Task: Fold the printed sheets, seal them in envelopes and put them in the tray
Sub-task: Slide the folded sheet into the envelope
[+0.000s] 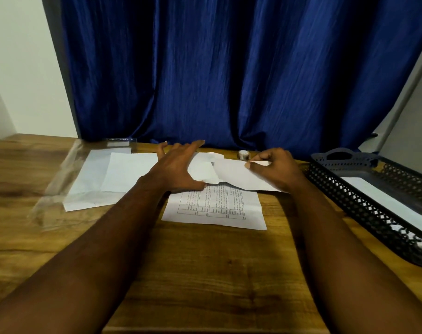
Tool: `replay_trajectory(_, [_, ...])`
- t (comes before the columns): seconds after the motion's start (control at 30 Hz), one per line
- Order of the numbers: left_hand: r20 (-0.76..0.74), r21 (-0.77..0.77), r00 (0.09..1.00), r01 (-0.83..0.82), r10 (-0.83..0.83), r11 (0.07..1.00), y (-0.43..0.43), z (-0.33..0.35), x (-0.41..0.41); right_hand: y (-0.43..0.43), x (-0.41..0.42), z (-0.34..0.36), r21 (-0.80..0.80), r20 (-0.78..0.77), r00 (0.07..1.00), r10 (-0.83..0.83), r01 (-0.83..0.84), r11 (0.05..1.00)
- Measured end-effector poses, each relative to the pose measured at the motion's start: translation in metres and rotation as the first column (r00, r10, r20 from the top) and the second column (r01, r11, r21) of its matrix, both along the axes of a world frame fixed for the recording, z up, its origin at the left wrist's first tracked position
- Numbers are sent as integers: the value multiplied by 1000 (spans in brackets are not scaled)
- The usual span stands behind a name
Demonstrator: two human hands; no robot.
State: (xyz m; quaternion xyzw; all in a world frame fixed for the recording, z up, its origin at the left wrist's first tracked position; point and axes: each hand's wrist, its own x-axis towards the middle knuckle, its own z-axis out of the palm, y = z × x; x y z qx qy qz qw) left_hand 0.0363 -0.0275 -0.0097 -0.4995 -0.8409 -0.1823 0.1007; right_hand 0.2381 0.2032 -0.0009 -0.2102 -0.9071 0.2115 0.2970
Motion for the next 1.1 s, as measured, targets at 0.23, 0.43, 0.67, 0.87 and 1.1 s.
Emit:
replay_trajectory(0.23, [-28,-6,997,69,-69,998,0,1,10,-17,-14,-3,24,20,999,47,-47,999])
replay_trajectory(0.43, [-57,37,997,53,-51,998,1,-3,6,-13,-3,-3,-146,-43,981,-191,183,972])
replay_trajectory(0.67, [-66,38,997,33,-30,999,0,-2,4,-9,0,-2,-165,204,945,-255,290,943])
replay_trajectory(0.87, [-92,41,996,-17,20,999,2,-2,4,-13,-5,-5,-381,102,964,-245,265,886])
replay_trajectory(1.1, [-118,23,993,12,-9,1000,5,-5,4,-5,-11,1,-703,-312,915,-256,-41,710])
